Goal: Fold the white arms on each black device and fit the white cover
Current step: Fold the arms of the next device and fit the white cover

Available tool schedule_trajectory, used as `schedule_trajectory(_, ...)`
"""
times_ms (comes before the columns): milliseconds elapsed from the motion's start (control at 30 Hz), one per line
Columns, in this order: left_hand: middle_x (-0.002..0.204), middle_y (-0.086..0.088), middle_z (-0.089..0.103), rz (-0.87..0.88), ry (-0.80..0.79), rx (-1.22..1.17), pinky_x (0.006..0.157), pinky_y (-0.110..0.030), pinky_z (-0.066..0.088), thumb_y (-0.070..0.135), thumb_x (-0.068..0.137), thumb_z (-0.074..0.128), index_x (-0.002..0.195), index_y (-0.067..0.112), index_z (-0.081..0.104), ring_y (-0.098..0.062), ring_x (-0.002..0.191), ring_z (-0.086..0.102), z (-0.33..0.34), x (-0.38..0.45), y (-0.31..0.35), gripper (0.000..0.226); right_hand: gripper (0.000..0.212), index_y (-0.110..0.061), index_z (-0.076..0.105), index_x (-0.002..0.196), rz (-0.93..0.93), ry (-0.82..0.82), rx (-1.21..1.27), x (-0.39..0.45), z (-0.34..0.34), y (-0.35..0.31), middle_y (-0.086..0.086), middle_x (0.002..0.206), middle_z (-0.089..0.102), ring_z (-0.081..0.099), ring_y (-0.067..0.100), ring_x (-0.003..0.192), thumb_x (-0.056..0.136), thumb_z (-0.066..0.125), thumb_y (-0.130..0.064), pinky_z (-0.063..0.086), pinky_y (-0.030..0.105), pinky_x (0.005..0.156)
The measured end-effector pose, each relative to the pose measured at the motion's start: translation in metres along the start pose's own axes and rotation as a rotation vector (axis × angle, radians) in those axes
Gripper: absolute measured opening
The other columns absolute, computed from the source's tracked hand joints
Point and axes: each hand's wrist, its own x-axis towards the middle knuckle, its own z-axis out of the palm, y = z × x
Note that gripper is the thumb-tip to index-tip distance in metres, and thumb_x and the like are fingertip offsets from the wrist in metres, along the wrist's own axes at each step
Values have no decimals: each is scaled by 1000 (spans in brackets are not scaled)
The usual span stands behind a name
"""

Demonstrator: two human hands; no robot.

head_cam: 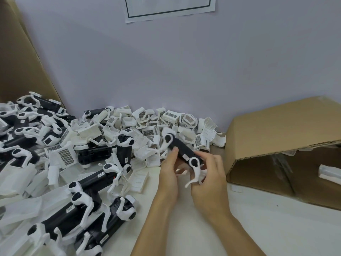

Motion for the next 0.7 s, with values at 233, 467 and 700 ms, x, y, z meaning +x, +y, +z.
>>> schedule_trajectory(233,122,-20,68,-66,37,85,109,-52,43,56,80,70,121,4,66,-37,118,62,-5,0,4,67,54,-37,57,122,-21,-130,193,-1,-7,-6,-11,119,52,56,12,111,75,53,-11,46,20,87)
schedule_trajectory(467,113,-18,73,-36,-81,-4,87,-36,57,42,72,78,105,12,76,-32,106,70,-6,-2,-3,45,62,-27,49,141,68,-133,140,-1,-1,-8,-24,134,53,47,-5,128,83,66,-37,36,11,104)
schedule_trajectory(700,118,-33,65,-74,13,-188,107,-56,44,41,78,66,112,-6,67,-41,106,65,10,-2,3,58,66,-34,47,120,-137,39,-114,2,0,-4,-13,127,48,47,10,121,68,85,-14,37,33,96)
